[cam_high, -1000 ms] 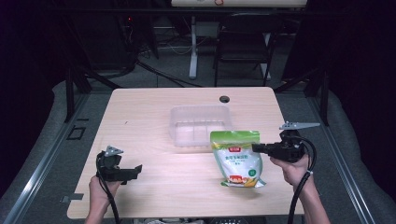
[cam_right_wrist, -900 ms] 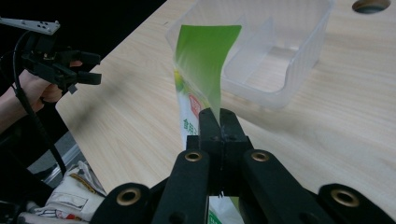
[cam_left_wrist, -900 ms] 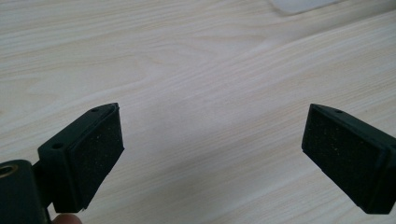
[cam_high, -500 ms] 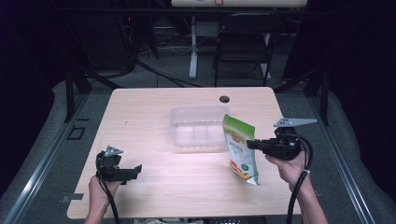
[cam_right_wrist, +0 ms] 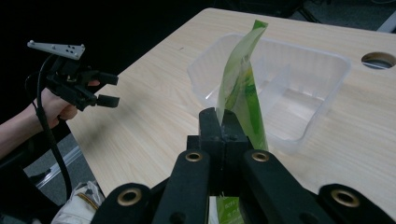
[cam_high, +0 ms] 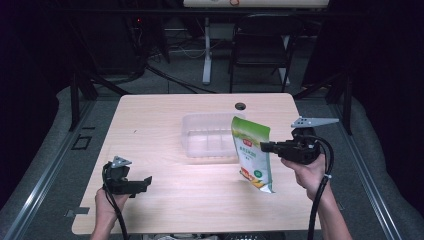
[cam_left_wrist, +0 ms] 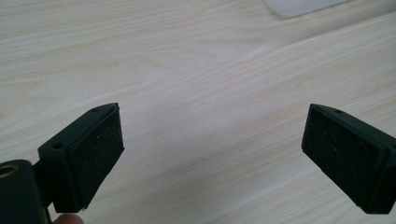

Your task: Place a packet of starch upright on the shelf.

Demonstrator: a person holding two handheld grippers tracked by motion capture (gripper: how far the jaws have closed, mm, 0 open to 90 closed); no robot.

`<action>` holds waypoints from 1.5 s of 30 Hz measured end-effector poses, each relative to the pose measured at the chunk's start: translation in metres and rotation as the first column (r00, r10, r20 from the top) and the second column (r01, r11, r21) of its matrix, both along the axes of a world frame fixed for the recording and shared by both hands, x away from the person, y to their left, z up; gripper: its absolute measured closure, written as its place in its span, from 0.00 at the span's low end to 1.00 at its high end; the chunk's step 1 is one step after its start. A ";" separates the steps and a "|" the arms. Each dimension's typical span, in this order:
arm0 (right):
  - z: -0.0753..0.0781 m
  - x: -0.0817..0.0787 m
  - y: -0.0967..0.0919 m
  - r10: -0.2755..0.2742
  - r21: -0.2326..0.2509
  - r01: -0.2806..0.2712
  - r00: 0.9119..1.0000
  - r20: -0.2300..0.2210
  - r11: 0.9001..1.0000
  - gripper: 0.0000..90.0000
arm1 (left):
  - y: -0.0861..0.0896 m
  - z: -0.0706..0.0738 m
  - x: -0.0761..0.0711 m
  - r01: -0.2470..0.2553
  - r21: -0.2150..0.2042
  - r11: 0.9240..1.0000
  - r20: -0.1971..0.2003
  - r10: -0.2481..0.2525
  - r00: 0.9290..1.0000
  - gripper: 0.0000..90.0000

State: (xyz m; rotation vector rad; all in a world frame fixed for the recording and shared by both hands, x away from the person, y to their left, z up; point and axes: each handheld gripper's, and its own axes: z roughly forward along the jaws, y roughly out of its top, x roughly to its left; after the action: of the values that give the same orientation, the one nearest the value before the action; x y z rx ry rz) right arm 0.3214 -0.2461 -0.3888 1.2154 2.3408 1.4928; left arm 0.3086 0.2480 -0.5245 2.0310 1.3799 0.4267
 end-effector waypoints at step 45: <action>0.032 0.087 0.038 -0.076 -0.054 0.079 0.995 0.059 0.995 1.00 | 0.000 -0.001 0.000 0.014 -0.015 1.000 -0.002 -0.014 1.000 0.06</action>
State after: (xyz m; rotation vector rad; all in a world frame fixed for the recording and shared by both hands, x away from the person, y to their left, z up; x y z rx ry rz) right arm 0.4088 -0.2077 -0.3570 1.2187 2.2563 1.4082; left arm 0.3089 0.2484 -0.5254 2.0282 1.3659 0.4073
